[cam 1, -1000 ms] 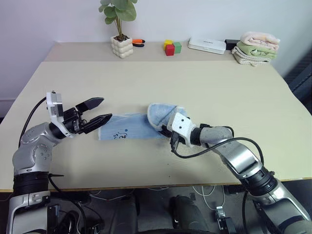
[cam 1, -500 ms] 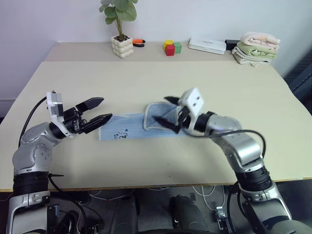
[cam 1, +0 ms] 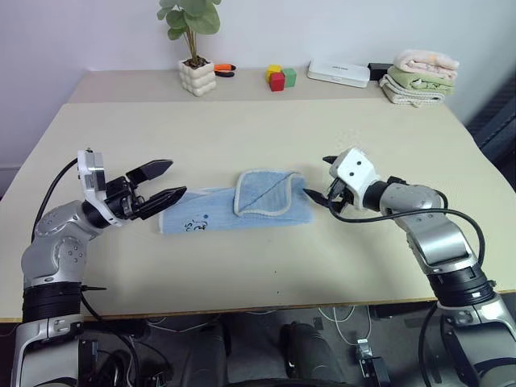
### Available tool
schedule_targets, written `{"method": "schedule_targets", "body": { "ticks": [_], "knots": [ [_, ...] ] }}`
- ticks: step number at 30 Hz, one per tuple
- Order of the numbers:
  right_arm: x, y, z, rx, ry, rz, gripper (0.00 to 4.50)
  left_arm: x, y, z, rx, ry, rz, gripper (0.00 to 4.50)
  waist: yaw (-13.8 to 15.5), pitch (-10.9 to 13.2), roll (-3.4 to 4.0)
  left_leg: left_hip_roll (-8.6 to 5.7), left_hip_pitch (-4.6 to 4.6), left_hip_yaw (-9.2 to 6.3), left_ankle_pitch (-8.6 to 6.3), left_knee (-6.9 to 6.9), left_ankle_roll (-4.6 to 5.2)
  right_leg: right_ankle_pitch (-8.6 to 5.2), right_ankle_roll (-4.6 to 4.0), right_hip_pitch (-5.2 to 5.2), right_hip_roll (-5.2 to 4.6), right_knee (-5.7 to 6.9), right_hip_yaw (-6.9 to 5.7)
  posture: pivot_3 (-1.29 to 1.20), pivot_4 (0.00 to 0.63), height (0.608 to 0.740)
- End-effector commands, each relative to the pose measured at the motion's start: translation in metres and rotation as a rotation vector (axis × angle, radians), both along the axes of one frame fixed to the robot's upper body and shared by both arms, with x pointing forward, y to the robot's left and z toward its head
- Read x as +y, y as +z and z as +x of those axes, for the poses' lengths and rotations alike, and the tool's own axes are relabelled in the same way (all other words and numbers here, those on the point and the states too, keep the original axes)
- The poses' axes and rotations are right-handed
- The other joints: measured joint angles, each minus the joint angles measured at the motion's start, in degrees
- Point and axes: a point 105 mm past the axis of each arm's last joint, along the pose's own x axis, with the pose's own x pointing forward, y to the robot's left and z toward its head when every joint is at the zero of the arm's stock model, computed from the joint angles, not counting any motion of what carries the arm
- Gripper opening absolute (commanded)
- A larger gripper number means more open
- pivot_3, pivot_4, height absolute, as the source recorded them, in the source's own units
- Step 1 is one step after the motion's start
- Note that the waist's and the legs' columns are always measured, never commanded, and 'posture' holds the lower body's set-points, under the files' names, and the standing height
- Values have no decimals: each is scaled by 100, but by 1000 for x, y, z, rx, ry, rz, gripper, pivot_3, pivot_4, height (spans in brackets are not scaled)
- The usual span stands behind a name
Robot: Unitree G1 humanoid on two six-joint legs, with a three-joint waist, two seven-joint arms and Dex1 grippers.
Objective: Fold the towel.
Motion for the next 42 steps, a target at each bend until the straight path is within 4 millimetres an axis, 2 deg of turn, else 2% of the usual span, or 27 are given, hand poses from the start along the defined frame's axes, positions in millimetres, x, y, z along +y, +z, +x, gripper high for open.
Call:
{"method": "schedule_targets", "body": {
  "ticks": [1,6,11,16,19,23,28,30,32,35,37,40,42],
  "knots": [
    [6,-4,-4,-41,63,-77,4317,0,11,0,-46,-5,-5,4500,12,0,0,0,0,1,0,0,0,-1,-2,0,-1,0,0,0,150,740],
    [31,-11,-7,-74,146,-96,4317,1,12,-1,-48,1,-3,4500,20,0,0,-1,0,1,0,7,0,-7,-13,4,-2,-1,0,0,150,740],
    [56,18,6,-119,143,62,4317,1,11,-2,-47,5,-3,4500,-9,0,0,1,0,-1,0,5,0,1,1,2,2,3,0,0,150,740],
    [59,35,28,-255,96,20,4317,1,12,-3,-51,14,-6,4500,39,0,-1,0,0,-1,0,7,-1,-1,-3,5,-2,2,-3,0,150,740],
    [62,43,36,-287,66,52,4317,2,12,-3,-51,19,-7,4500,20,0,-1,-1,0,0,0,8,-1,-7,-13,7,-4,1,-2,0,150,740],
    [68,31,35,-252,83,63,4317,3,12,-4,-52,26,-4,4500,3,1,0,0,0,-1,0,5,-1,1,2,3,-1,5,-2,0,150,740],
    [55,30,36,-251,56,45,4317,4,11,-4,-50,30,-2,4500,15,1,0,0,0,0,0,5,-1,2,2,4,-2,5,-2,0,150,740],
    [56,30,37,-246,50,59,4317,4,11,-4,-47,29,-7,4500,11,0,0,0,0,0,0,5,-1,1,2,4,-2,5,-2,0,150,740],
    [67,26,35,-248,72,55,4317,3,11,-3,-46,27,-8,4500,3,1,0,0,0,-1,0,5,-1,1,2,3,-1,5,-2,0,150,740],
    [90,5,30,-232,114,27,4317,-1,11,0,-50,18,-10,4500,-21,0,-1,2,0,-1,0,3,-1,2,3,1,1,6,-2,0,150,740],
    [93,-2,28,-221,115,21,4317,-3,12,1,-53,12,-12,4500,-17,0,0,2,0,-1,0,0,-1,3,4,-1,2,9,-2,0,150,740],
    [82,8,31,-211,68,95,4317,-3,13,0,-54,10,-10,4500,22,1,0,0,-1,0,0,0,-1,3,5,-1,-1,9,-2,0,150,740],
    [67,22,31,-166,29,210,4317,0,11,-2,-49,17,-4,4500,34,1,0,-1,-1,0,1,6,-1,3,4,3,-3,9,-2,0,150,740]
  ]
}}
